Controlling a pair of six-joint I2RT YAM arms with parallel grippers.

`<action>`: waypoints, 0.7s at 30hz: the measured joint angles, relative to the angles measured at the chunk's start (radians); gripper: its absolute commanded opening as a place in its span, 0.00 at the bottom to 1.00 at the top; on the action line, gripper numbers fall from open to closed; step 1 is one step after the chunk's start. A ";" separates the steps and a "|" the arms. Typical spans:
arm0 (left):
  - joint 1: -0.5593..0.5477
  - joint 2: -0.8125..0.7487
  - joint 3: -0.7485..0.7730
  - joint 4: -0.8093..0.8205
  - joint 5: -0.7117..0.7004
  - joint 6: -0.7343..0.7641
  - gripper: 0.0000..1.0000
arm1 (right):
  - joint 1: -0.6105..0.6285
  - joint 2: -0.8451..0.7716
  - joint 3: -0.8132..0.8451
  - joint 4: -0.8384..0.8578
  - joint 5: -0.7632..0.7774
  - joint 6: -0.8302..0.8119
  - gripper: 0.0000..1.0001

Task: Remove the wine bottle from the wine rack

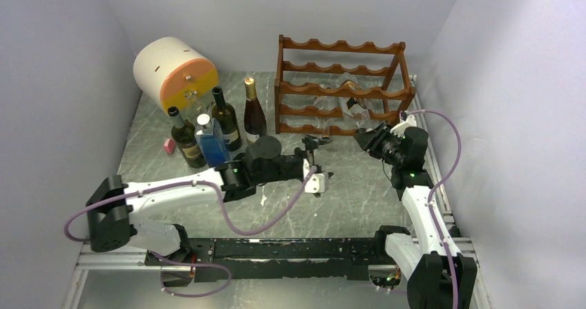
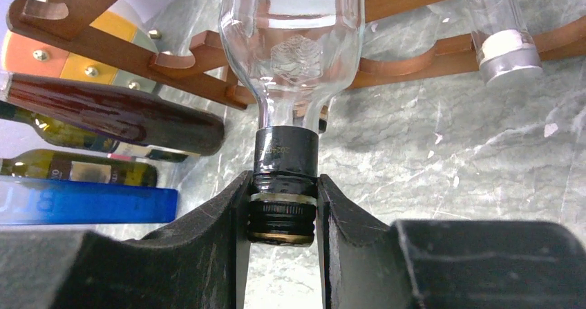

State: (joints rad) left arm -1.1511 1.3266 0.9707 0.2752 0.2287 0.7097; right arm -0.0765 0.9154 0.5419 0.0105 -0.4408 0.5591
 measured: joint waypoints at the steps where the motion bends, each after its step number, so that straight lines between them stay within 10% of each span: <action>1: 0.000 0.027 0.011 0.013 -0.012 0.024 0.93 | 0.000 -0.004 0.000 -0.008 0.000 -0.005 0.00; 21: 0.087 0.536 0.219 0.380 -0.168 0.397 0.98 | 0.000 -0.056 0.044 -0.177 -0.023 -0.038 0.00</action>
State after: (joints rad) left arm -1.0645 1.8626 1.1893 0.6548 0.0605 1.1065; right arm -0.0765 0.8597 0.5858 -0.1669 -0.4641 0.5209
